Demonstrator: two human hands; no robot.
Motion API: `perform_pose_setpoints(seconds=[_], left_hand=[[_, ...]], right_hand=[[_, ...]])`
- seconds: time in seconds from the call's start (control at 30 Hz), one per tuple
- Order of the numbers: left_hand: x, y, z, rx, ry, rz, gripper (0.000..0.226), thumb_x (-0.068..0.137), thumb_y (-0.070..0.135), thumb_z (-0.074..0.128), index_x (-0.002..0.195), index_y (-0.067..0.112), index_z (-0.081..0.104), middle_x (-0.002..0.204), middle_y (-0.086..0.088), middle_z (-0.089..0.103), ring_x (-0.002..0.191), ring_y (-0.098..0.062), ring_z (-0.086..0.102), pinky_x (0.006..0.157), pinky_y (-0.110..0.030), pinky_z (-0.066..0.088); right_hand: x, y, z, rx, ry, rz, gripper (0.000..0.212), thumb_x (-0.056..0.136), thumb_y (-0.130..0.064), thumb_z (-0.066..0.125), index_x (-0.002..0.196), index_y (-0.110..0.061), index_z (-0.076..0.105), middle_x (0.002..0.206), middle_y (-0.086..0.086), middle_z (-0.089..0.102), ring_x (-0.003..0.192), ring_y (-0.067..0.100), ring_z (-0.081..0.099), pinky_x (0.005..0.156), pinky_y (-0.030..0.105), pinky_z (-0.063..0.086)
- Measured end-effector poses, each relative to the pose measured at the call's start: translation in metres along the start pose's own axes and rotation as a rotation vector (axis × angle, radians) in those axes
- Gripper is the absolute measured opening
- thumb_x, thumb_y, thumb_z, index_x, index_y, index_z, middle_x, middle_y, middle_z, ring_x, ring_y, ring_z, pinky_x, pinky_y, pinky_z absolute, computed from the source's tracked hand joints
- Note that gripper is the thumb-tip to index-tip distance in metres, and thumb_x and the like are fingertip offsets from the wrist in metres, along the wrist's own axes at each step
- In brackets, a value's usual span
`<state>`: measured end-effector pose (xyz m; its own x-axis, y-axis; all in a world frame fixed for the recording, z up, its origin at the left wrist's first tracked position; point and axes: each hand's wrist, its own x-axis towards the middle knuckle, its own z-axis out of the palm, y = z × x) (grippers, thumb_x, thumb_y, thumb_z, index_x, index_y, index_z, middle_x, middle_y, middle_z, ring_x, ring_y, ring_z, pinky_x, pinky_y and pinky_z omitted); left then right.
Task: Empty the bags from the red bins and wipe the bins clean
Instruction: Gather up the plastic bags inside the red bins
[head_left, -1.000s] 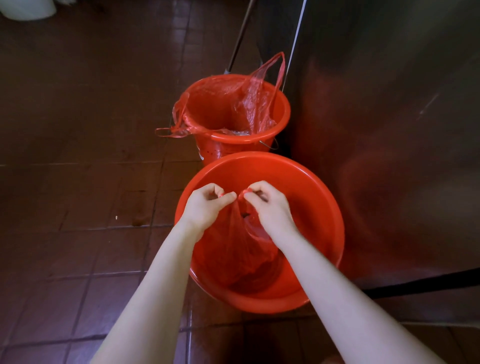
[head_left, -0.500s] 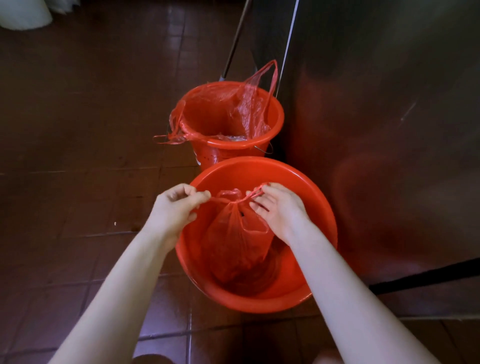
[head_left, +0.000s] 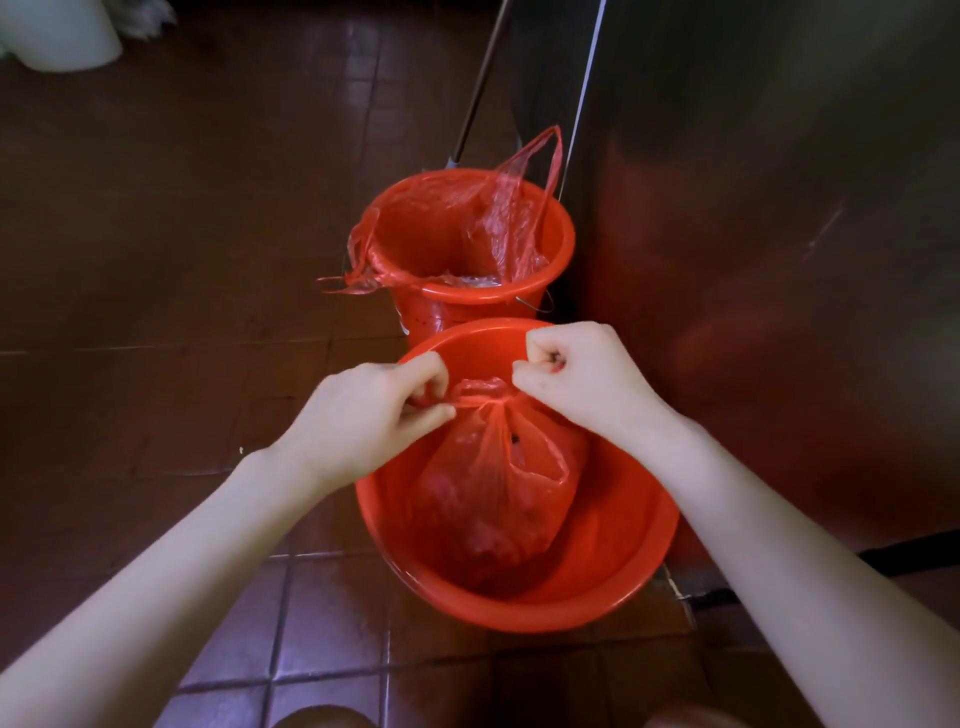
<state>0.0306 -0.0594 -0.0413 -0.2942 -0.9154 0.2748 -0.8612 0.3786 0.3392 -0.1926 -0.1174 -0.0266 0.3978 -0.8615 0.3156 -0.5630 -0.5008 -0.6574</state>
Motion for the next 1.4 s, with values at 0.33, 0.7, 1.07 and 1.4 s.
perform_pose_setpoints(seconds=[0.33,0.7,1.07,1.4], left_hand=[[-0.053,-0.066,0.025,0.227,-0.125,0.154,0.038,0.096,0.049,0.034,0.092,0.023,0.061,0.088,0.011,0.057,0.078,-0.016,0.057,0.047,-0.033,0.051],[-0.042,-0.059,0.021,0.117,-0.132,-0.047,0.021,0.089,0.044,0.057,0.091,0.024,0.064,0.088,0.013,0.061,0.087,-0.015,0.056,0.062,-0.032,0.052],[-0.071,-0.033,0.031,-0.158,-0.402,0.06,0.046,0.065,0.067,0.071,0.097,0.033,0.074,0.097,0.014,0.062,0.092,-0.012,0.056,0.089,-0.035,0.044],[-0.136,-0.065,0.007,-0.139,-0.271,-0.012,0.04,0.066,0.068,0.068,0.084,0.033,0.073,0.091,0.016,0.059,0.085,-0.01,0.053,0.082,-0.032,0.04]], right_hand=[[-0.08,0.071,0.009,-0.282,-0.142,0.076,0.034,0.075,-0.023,0.058,0.065,-0.021,0.026,0.057,0.0,0.037,0.054,0.022,0.039,0.049,0.041,0.041],[-0.077,0.078,0.003,-0.321,-0.133,0.154,0.036,0.075,-0.017,0.072,0.064,-0.016,0.037,0.057,-0.004,0.043,0.055,0.015,0.041,0.053,0.036,0.043],[-0.14,0.082,-0.01,-0.513,-0.109,0.604,0.067,0.088,-0.028,0.067,0.146,-0.012,0.039,0.154,0.005,0.03,0.141,0.025,0.028,0.113,0.041,0.031],[-0.096,0.057,0.036,-0.365,-0.11,0.373,0.061,0.079,-0.017,0.076,0.136,-0.008,0.055,0.151,0.006,0.04,0.132,0.029,0.041,0.111,0.03,0.028]])
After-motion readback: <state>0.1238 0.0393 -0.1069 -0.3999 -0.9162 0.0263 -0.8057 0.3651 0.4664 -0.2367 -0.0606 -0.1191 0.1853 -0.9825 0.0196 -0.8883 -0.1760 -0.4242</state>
